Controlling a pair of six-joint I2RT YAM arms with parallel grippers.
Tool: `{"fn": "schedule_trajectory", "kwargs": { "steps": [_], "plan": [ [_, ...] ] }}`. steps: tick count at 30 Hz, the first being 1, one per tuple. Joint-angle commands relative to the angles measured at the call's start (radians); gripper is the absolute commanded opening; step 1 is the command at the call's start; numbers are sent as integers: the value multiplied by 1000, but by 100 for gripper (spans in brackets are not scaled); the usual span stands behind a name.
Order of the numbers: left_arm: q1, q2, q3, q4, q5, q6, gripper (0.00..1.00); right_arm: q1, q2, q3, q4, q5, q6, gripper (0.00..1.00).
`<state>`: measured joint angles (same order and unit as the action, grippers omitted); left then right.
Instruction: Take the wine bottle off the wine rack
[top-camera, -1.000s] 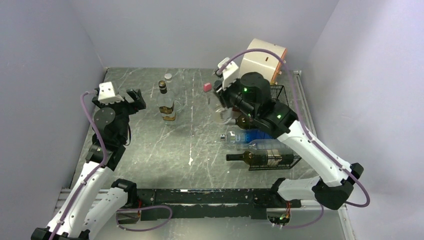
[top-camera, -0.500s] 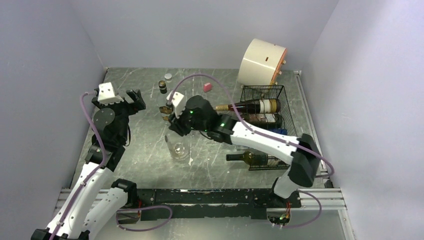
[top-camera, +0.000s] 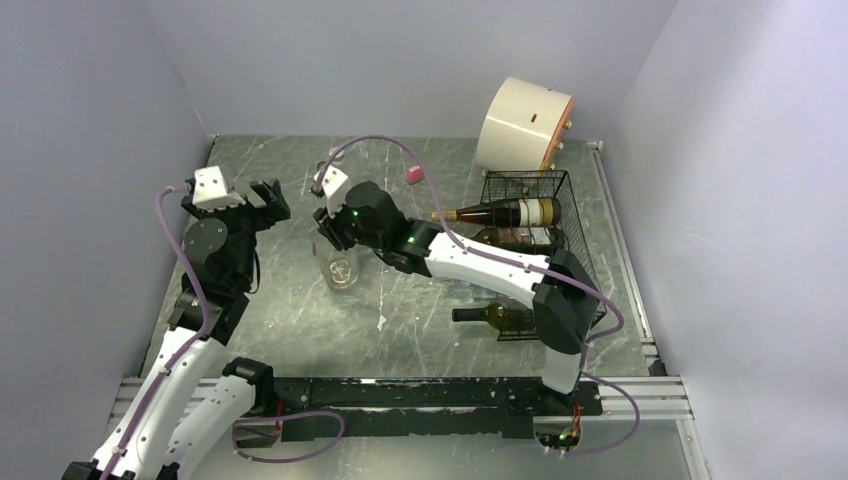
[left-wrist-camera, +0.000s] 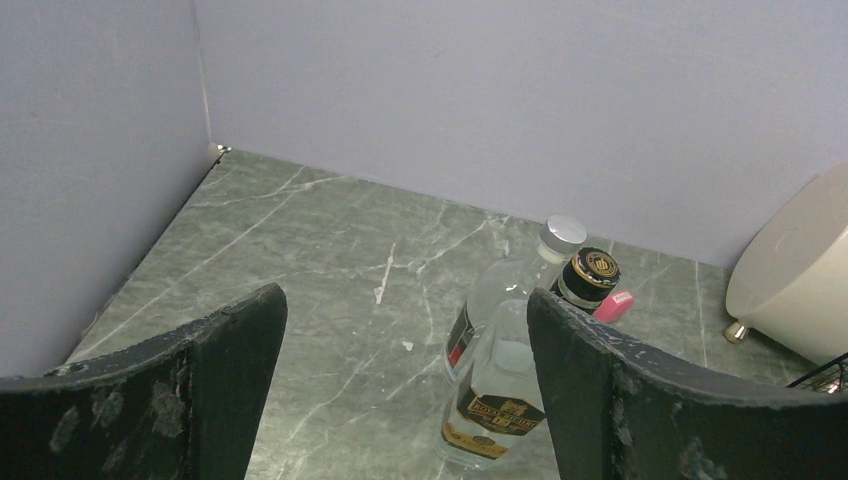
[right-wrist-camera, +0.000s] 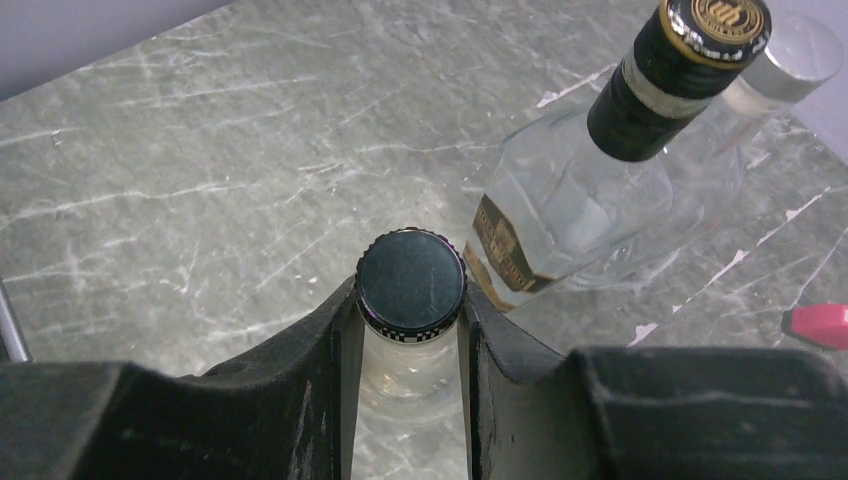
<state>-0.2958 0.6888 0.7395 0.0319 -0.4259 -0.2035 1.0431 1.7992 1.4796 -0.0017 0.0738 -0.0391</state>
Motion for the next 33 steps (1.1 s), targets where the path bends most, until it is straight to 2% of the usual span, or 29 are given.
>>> {"fn": "schedule_trajectory", "kwargs": {
  "steps": [1, 10, 12, 15, 22, 24, 28, 33],
  "plan": [
    [1, -15, 28, 3, -8, -11, 93, 2, 1, 122, 209, 41, -11, 0],
    [2, -15, 29, 3, -8, -13, 93, 2, 8, 89, 198, 105, -27, 1],
    [1, -13, 29, 3, -7, -14, 93, 2, 0, 82, 190, 119, -28, 19],
    [1, -9, 29, 2, -9, -13, 93, 2, -7, 97, 141, 128, -30, 50],
    [3, -7, 27, 3, -15, -8, 93, 7, -103, 152, 3, 79, -13, 91],
    [4, 2, 30, 0, -16, -9, 93, 10, -164, 130, -15, 37, -15, 96],
    [3, 14, 30, -2, -20, -5, 93, 13, -321, 39, -103, -57, -65, 99],
    [3, 28, 31, -3, -23, -2, 93, 14, -536, -86, -424, -83, -235, 100]
  ]
}}
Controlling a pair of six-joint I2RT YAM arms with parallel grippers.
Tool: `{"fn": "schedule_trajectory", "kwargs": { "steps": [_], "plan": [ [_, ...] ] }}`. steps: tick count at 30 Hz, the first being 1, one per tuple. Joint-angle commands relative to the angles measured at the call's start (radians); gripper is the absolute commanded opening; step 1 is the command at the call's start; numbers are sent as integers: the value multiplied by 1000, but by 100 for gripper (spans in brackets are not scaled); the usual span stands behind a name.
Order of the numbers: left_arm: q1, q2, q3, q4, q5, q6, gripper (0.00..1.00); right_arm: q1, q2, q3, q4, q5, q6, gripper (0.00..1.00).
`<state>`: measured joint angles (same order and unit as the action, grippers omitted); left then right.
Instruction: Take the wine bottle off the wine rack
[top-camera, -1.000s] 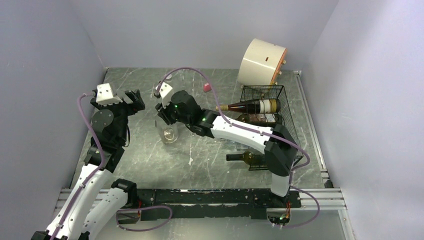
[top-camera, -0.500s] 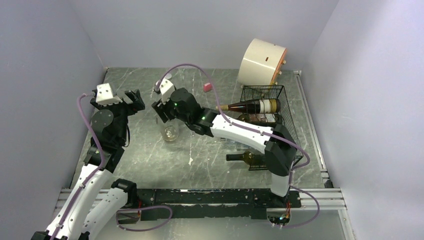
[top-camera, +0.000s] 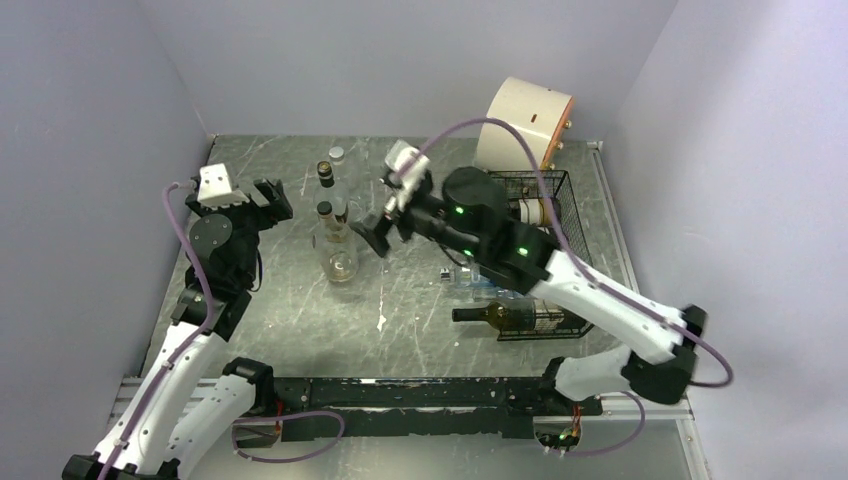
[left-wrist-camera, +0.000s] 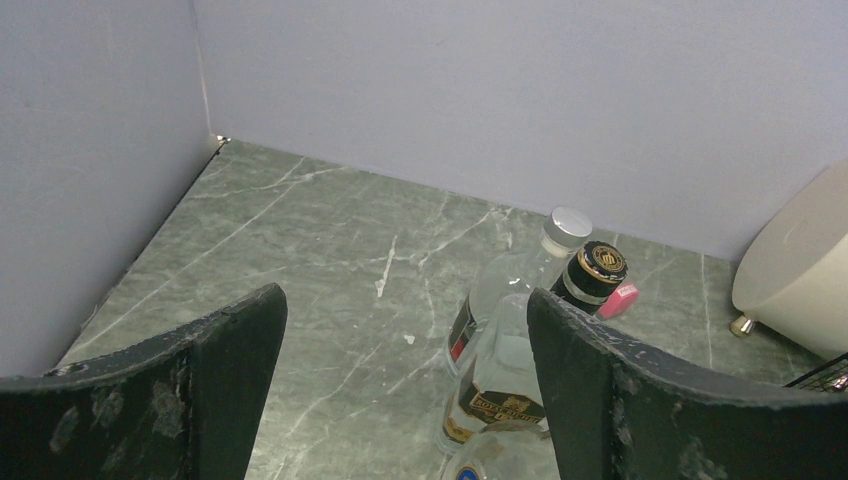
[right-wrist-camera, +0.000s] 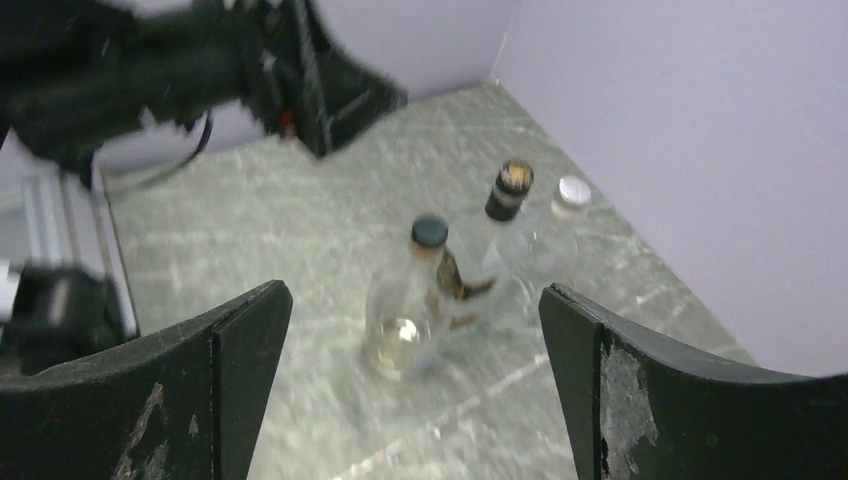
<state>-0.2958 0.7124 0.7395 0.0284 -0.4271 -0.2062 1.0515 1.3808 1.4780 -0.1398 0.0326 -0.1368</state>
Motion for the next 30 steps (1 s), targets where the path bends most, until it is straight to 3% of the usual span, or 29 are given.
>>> {"fn": "schedule_trajectory", "kwargs": {
  "steps": [1, 8, 12, 17, 26, 30],
  "plan": [
    [3, 9, 31, 1, -22, 1, 93, 7, -162, -98, -400, -21, -155, 100],
    [4, 33, 40, -10, -19, -1, 93, 7, -336, -47, -1007, 120, -185, 100],
    [6, 52, 48, -22, -19, -1, 93, 7, -347, -55, -1227, 210, -205, 100],
    [7, 69, 56, -33, -27, -1, 93, 8, -375, -179, -1219, 236, -311, 100],
    [10, 71, 58, -35, -31, 0, 93, 6, -288, -335, -1053, 336, -464, 100],
    [13, 74, 62, -36, -19, -5, 93, 5, -259, -396, -990, 299, -495, 99]
  ]
}}
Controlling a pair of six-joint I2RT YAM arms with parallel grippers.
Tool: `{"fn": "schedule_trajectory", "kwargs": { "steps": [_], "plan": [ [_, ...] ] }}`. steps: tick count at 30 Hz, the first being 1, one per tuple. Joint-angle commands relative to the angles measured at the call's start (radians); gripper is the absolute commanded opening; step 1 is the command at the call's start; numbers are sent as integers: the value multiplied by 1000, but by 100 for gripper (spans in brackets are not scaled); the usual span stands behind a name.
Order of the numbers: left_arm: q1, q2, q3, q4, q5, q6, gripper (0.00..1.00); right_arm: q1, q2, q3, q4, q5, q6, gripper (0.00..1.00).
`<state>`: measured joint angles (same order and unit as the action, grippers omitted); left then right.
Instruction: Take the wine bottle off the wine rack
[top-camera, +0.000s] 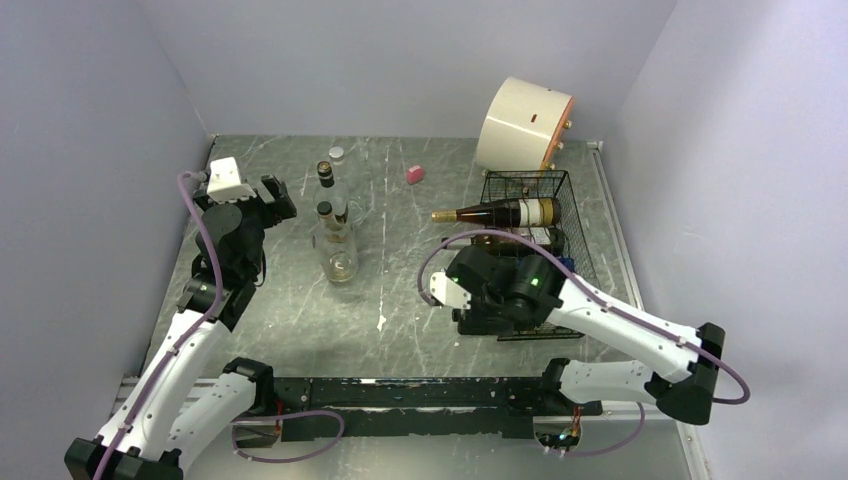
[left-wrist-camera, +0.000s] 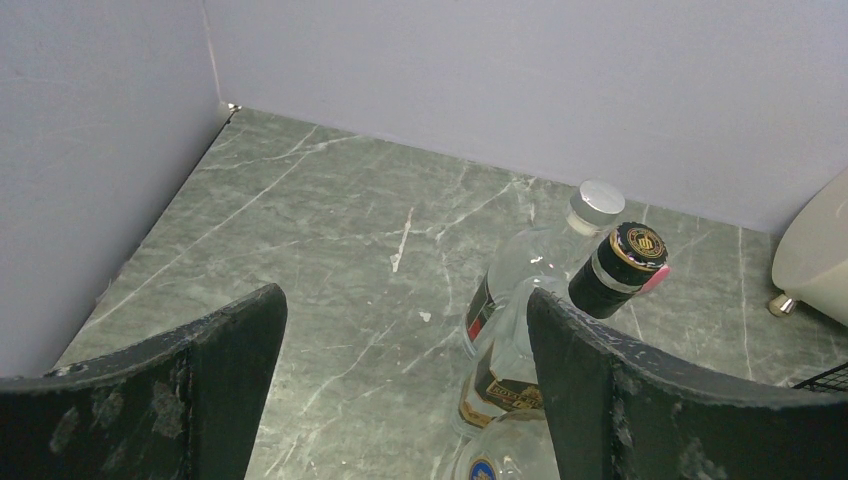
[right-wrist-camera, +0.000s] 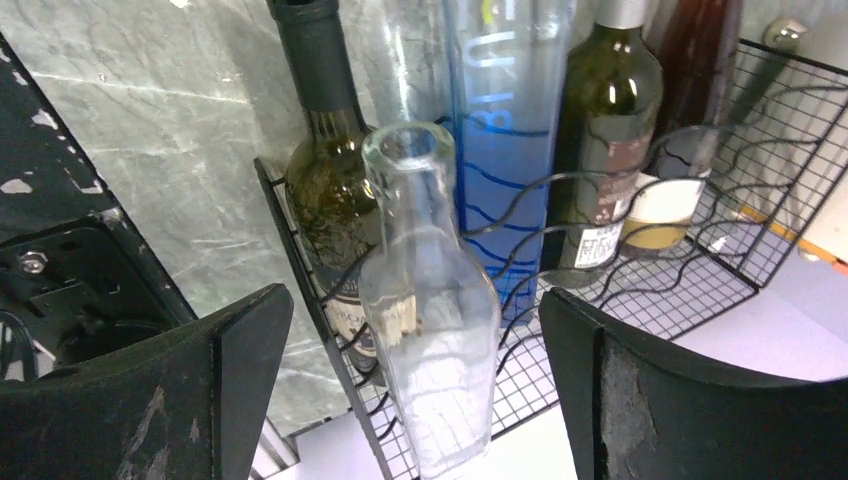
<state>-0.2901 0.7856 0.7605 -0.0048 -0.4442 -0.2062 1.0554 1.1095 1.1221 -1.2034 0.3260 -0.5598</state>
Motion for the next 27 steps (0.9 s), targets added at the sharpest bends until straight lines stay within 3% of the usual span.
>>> {"fn": "schedule_trajectory", "kwargs": {
  "steps": [1, 10, 17, 27],
  "plan": [
    [7, 1, 42, -5, 1, -6, 93, -1, 16, -51, 94, 2, -78, 98],
    [12, -14, 43, -6, 13, -14, 93, -44, 103, -151, 185, 34, -141, 87],
    [14, -20, 44, -6, 15, -16, 93, -98, 103, -186, 217, 25, -174, 71],
    [14, -23, 44, -9, 18, -19, 93, -103, 95, -215, 237, 46, -182, 61]
  ]
}}
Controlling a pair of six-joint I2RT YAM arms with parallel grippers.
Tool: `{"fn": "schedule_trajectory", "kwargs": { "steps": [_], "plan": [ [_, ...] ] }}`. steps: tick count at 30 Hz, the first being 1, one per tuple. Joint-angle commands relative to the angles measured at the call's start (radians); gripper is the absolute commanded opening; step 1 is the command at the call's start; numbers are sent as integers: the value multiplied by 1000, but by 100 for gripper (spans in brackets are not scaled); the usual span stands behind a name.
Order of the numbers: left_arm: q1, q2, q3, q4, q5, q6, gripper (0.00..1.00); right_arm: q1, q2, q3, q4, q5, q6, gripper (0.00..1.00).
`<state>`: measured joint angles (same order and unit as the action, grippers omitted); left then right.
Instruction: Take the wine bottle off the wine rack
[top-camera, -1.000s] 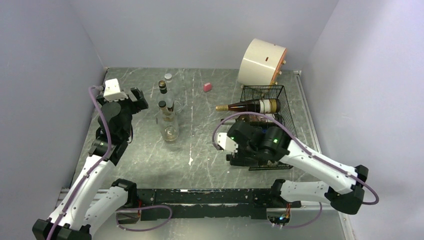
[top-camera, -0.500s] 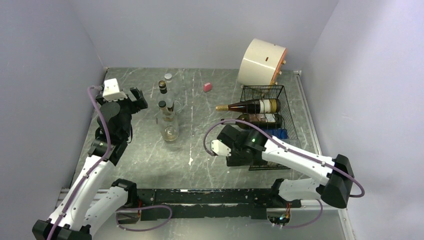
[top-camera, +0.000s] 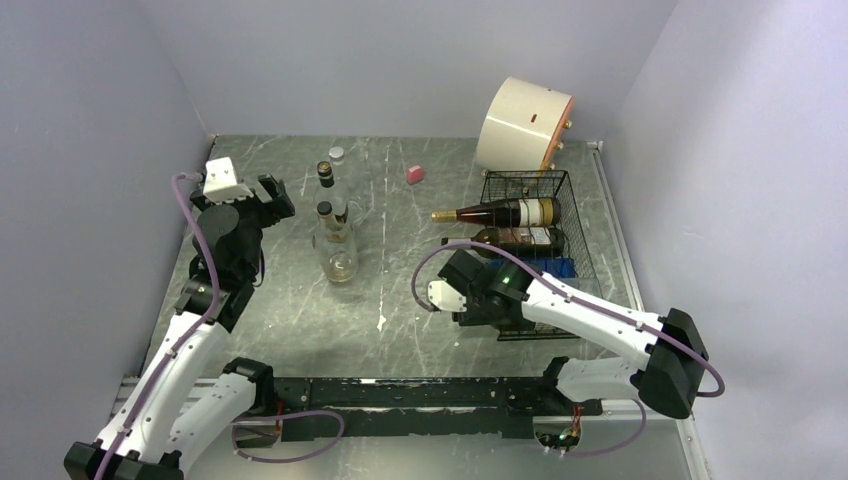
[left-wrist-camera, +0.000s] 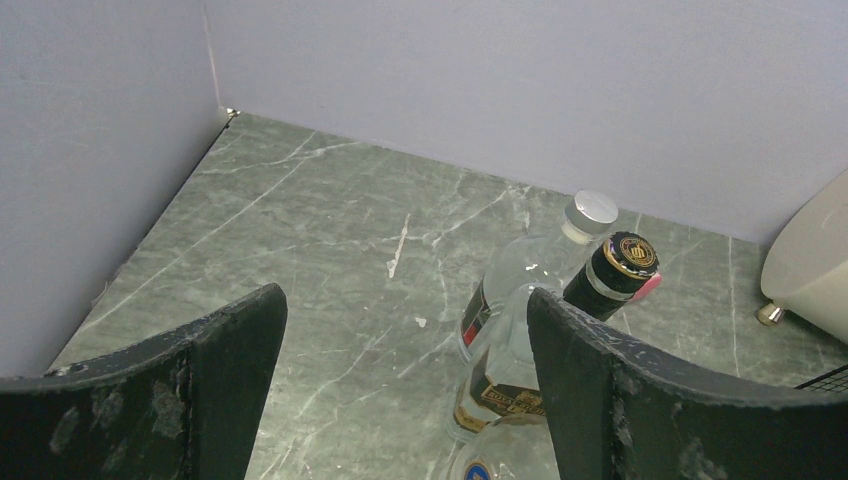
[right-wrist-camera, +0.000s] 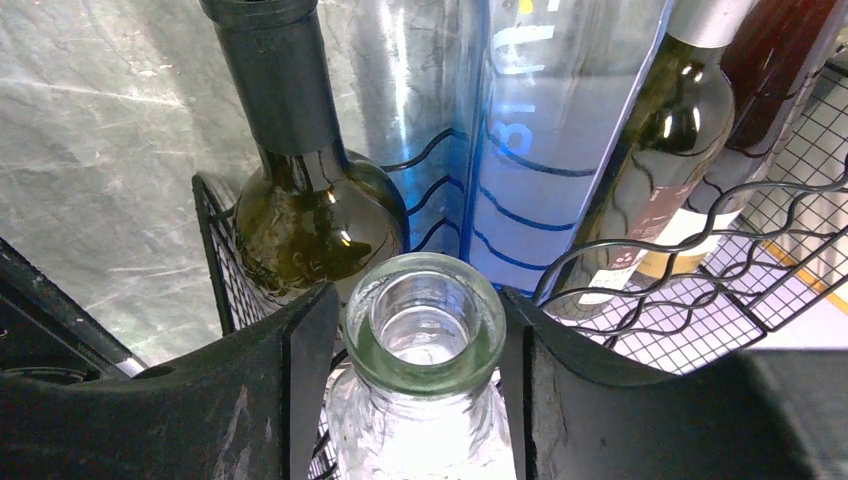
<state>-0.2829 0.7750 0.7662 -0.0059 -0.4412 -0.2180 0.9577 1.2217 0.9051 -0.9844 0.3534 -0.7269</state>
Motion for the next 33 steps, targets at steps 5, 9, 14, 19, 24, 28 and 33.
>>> {"fn": "schedule_trajectory", "kwargs": {
  "steps": [5, 9, 14, 19, 24, 28, 33],
  "plan": [
    [7, -13, 38, -7, 16, -9, 93, -7, -18, 19, 13, 18, -17, 51],
    [7, -11, 38, -7, 16, -9, 93, -8, -11, 64, -7, 12, -9, 40],
    [7, -7, 38, -8, 20, -11, 93, -8, -20, 188, -47, -1, 5, 25],
    [7, -5, 38, -8, 22, -12, 93, -8, -52, 302, -94, -3, 25, 10],
    [7, -3, 41, -8, 25, -14, 93, -8, -121, 391, -100, -1, 33, 0],
    [7, -1, 41, -10, 27, -15, 93, -8, -180, 413, -55, 7, 55, 0],
    [7, 0, 40, -10, 29, -17, 93, -8, -245, 409, 73, 5, 81, 0]
  ]
}}
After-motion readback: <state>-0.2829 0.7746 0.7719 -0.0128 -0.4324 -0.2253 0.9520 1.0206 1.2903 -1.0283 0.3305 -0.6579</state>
